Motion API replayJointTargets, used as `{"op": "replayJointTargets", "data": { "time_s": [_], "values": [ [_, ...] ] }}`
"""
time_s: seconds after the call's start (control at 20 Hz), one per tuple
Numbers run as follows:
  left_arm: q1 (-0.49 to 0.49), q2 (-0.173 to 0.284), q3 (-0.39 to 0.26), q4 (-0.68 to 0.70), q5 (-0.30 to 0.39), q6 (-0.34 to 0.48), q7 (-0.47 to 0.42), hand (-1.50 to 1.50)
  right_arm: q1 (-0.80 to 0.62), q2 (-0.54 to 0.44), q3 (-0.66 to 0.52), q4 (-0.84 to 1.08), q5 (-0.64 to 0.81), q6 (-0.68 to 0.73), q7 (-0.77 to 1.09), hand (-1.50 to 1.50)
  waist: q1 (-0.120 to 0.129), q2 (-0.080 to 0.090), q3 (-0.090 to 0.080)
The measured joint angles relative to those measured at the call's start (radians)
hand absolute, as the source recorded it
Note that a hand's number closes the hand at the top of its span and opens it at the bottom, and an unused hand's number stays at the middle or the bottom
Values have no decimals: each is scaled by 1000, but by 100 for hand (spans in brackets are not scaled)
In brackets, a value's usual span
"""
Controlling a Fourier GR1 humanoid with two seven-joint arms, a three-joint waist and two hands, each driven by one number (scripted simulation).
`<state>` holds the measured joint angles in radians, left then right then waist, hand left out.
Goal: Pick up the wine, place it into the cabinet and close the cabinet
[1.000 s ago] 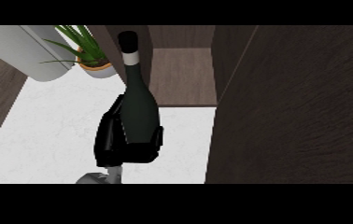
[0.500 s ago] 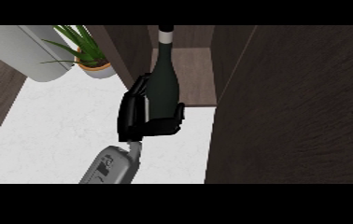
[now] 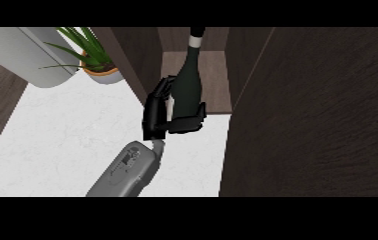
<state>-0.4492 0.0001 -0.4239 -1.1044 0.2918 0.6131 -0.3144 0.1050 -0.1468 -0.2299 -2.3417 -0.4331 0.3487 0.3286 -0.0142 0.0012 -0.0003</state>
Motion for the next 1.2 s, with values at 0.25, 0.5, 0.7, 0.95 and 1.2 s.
{"op": "replayJointTargets", "data": {
  "time_s": [0.25,0.5,0.7,0.95,1.2],
  "values": [
    [-69,0,-14,139,101,11,-102,150,8,14,5,4,-6,12,-9,-150,-3,1,0],
    [-136,0,-24,246,191,1,-180,150,-8,11,4,3,-18,2,10,-150,-4,1,0],
    [-206,0,16,347,245,-62,-227,150,-30,9,13,-1,-20,-23,35,-150,-6,2,0],
    [-304,0,-9,453,343,-78,-258,150,-23,7,1,5,-26,-6,20,-150,-16,4,0],
    [-390,0,-14,562,411,-91,-254,150,-10,17,3,12,-33,12,-4,-150,-22,8,-1]
  ]
}}
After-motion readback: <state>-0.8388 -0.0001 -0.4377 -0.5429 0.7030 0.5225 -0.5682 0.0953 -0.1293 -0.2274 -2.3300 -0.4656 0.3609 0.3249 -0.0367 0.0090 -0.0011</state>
